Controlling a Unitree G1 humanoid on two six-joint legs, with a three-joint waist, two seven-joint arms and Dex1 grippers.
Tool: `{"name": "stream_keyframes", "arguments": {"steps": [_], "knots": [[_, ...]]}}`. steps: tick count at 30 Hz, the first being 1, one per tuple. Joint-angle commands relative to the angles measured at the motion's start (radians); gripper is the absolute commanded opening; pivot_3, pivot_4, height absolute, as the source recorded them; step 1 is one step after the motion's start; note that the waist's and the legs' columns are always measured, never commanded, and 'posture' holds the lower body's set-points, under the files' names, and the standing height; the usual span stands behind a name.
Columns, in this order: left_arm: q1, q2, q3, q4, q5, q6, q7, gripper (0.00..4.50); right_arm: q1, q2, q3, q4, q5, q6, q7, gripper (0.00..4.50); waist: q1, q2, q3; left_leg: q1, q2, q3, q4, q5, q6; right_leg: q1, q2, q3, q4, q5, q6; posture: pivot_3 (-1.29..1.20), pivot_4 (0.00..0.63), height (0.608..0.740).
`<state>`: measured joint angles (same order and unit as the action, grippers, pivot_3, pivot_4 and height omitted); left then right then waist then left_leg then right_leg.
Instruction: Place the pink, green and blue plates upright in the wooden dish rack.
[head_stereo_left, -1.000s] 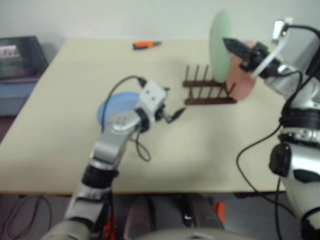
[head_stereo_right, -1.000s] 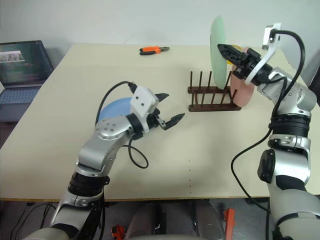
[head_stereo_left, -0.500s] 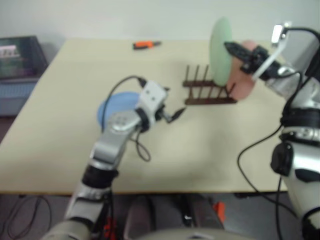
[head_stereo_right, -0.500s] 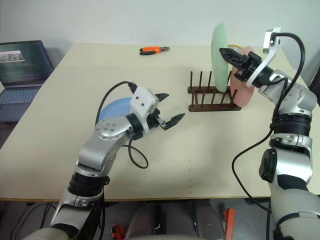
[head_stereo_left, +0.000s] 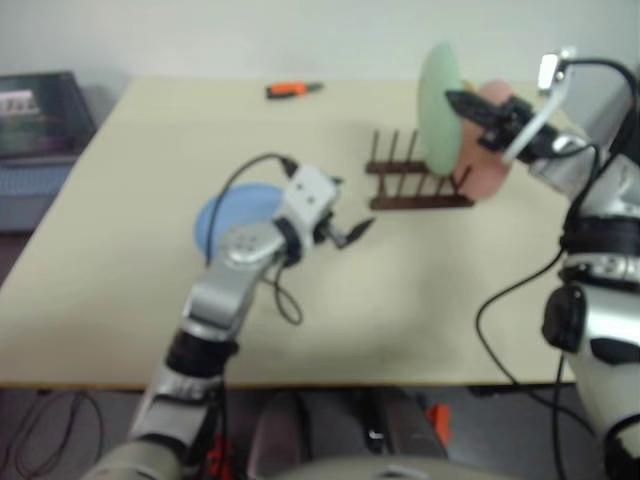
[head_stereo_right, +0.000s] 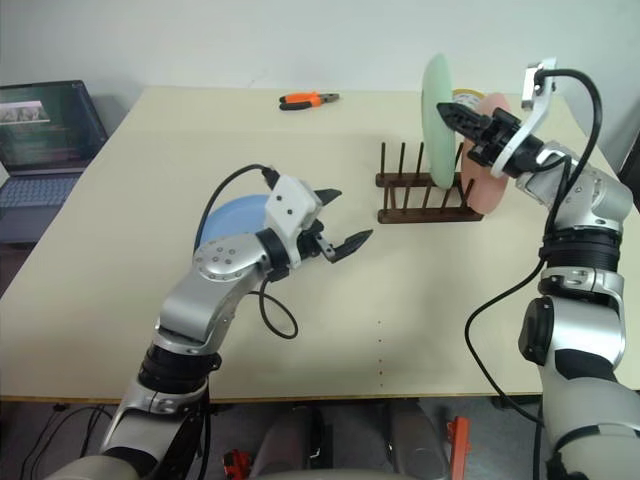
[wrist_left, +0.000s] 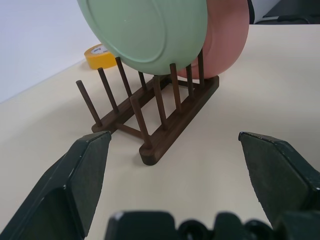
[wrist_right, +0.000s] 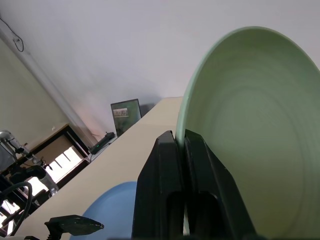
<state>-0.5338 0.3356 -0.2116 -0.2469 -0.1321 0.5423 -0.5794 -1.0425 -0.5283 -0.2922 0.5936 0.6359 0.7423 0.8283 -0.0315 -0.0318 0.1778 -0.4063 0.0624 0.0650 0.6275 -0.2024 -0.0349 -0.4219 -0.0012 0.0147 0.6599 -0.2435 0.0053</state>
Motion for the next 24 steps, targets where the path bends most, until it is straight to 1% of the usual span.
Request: {"name": "stream_keyframes", "arguments": {"steps": [1,3,4,5,8,12,17,24], "knots": [[-0.011,-0.002,-0.007,-0.048,0.005,-0.013,0.003,4.5,-0.025,-0.021,-0.012,-0.036,-0.004,-0.021,0.009,0.72,0.0,0.0,0.0,0.0,0.0,0.0,0.0,0.0,0.0,0.0,0.0,0.0,0.0,0.0,0.0,0.0,0.15,0.74],[-0.012,-0.001,-0.007,-0.046,0.006,-0.015,0.003,4.5,-0.026,-0.022,-0.011,-0.036,-0.008,-0.026,0.009,1.32,0.0,0.0,0.0,0.0,0.0,0.0,0.0,0.0,0.0,0.0,0.0,0.0,0.0,0.0,0.0,0.0,0.15,0.74],[-0.012,-0.001,-0.007,-0.045,0.006,-0.015,0.003,4.5,-0.026,-0.021,-0.01,-0.035,-0.013,-0.034,0.007,1.77,0.0,0.0,0.0,0.0,0.0,0.0,0.0,0.0,0.0,0.0,0.0,0.0,0.0,0.0,0.0,0.0,0.15,0.74],[-0.011,-0.001,-0.007,-0.046,0.007,-0.015,0.003,4.5,-0.025,-0.019,-0.009,-0.037,-0.021,-0.046,0.0,2.13,0.0,0.0,0.0,0.0,0.0,0.0,0.0,0.0,0.0,0.0,0.0,0.0,0.0,0.0,0.0,0.0,0.15,0.74],[-0.013,-0.001,-0.007,-0.044,0.007,-0.015,0.003,4.5,-0.011,-0.018,0.013,-0.068,-0.054,-0.08,0.0,3.09,0.0,0.0,0.0,0.0,0.0,0.0,0.0,0.0,0.0,0.0,0.0,0.0,0.0,0.0,0.0,0.0,0.15,0.74],[-0.012,-0.002,-0.008,-0.044,0.007,-0.016,0.004,4.5,-0.004,-0.024,0.018,-0.096,-0.069,-0.091,0.005,3.09,0.0,0.0,0.0,0.0,0.0,0.0,0.0,0.0,0.0,0.0,0.0,0.0,0.0,0.0,0.0,0.0,0.15,0.74],[-0.014,-0.007,-0.013,-0.042,0.007,-0.017,0.005,4.5,-0.006,-0.032,0.024,-0.109,-0.105,-0.157,-0.001,3.09,0.0,0.0,0.0,0.0,0.0,0.0,0.0,0.0,0.0,0.0,0.0,0.0,-0.001,0.0,0.0,0.0,0.15,0.74],[-0.016,-0.008,-0.016,-0.037,0.007,-0.021,0.005,4.5,0.004,-0.047,0.077,-0.116,-0.179,-0.204,0.0,3.09,-0.001,0.0,0.0,0.0,0.0,0.0,0.0,0.0,0.0,0.0,0.0,0.0,-0.001,0.0,0.0,0.0,0.15,0.74]]}}
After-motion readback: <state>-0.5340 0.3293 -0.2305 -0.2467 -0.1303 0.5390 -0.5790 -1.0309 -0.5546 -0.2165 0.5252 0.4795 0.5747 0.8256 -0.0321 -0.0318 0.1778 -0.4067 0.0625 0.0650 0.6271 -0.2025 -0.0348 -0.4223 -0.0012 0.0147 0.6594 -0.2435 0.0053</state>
